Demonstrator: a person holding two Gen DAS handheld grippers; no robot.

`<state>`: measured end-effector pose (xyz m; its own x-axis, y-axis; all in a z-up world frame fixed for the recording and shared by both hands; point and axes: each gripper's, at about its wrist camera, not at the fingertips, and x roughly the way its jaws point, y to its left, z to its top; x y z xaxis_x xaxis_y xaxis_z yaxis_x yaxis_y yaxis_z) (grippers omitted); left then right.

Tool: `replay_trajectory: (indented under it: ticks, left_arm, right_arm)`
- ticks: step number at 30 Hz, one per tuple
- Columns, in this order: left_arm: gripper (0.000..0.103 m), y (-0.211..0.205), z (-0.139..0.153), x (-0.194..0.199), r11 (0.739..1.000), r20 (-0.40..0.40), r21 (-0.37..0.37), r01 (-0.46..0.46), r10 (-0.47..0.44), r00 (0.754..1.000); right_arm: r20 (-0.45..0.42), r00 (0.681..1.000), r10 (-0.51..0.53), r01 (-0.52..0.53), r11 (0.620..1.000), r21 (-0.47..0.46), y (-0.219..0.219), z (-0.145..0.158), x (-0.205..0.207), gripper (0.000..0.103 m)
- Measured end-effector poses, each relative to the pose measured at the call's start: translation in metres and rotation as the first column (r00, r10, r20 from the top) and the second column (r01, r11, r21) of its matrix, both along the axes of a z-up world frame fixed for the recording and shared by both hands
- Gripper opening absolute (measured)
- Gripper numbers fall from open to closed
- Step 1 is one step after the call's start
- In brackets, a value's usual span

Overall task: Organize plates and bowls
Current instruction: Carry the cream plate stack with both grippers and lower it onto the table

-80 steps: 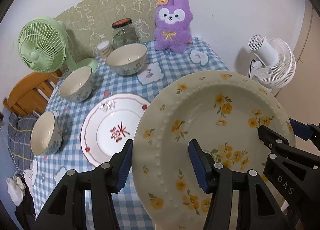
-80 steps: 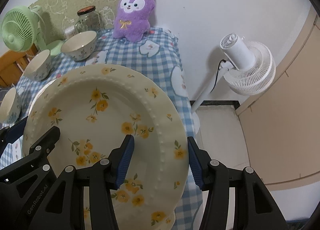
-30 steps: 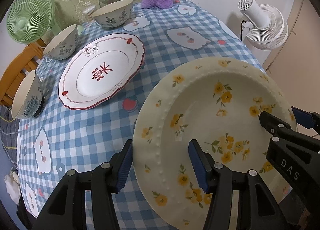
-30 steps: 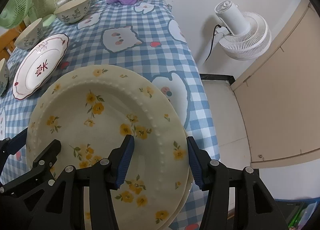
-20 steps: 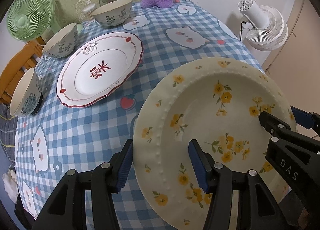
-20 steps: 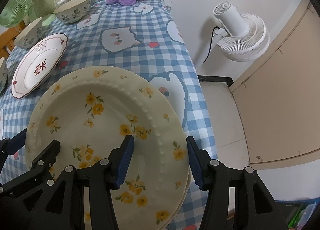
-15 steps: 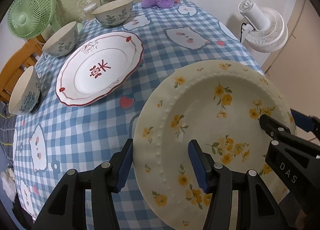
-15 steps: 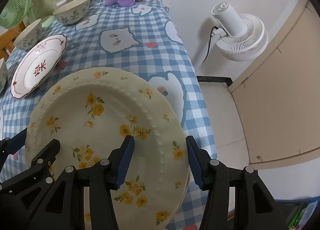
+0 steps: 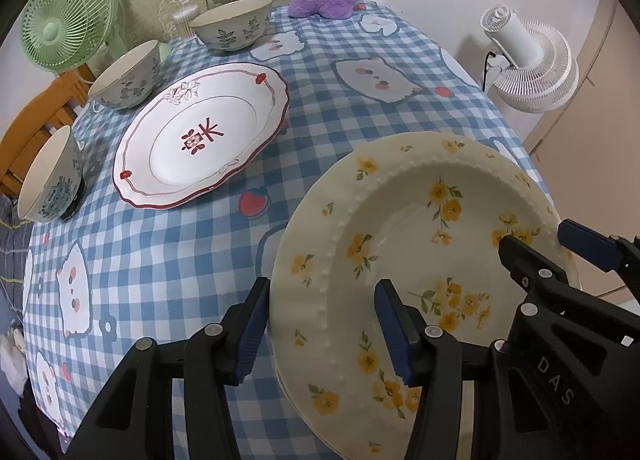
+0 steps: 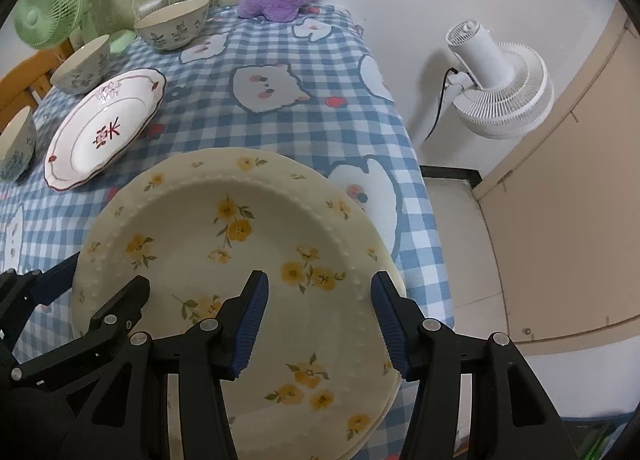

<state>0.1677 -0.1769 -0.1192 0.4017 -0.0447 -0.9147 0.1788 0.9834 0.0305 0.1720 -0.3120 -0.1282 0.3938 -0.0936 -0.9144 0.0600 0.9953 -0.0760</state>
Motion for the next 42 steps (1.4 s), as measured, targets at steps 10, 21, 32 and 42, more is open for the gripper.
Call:
replay_trajectory:
  ticks: [10,21,32,42]
  left_arm:
    - [0.078,0.008,0.019,0.0,1.0,0.032,-0.025,-0.004,0.005,0.999]
    - [0.087,0.005,0.06,0.004,0.999,0.082,-0.041,-0.023,0.026,0.996]
    - [0.088,0.006,0.111,0.001,0.993,0.163,-0.031,-0.118,0.121,0.979]
    - [0.088,0.02,0.139,0.001,0.975,0.212,-0.037,-0.219,0.221,0.952]
  right_arm:
    - [-0.005,1.0,-0.006,0.006,0.998,0.063,-0.011,0.021,0.007,0.058]
    - [0.057,0.994,0.093,-0.098,0.991,0.094,-0.001,0.072,0.019,0.067]
    - [0.118,0.978,0.171,-0.185,0.976,0.114,0.0,0.121,0.028,0.073]
    - [0.194,0.95,0.246,-0.27,0.956,0.11,0.018,0.15,0.032,0.076]
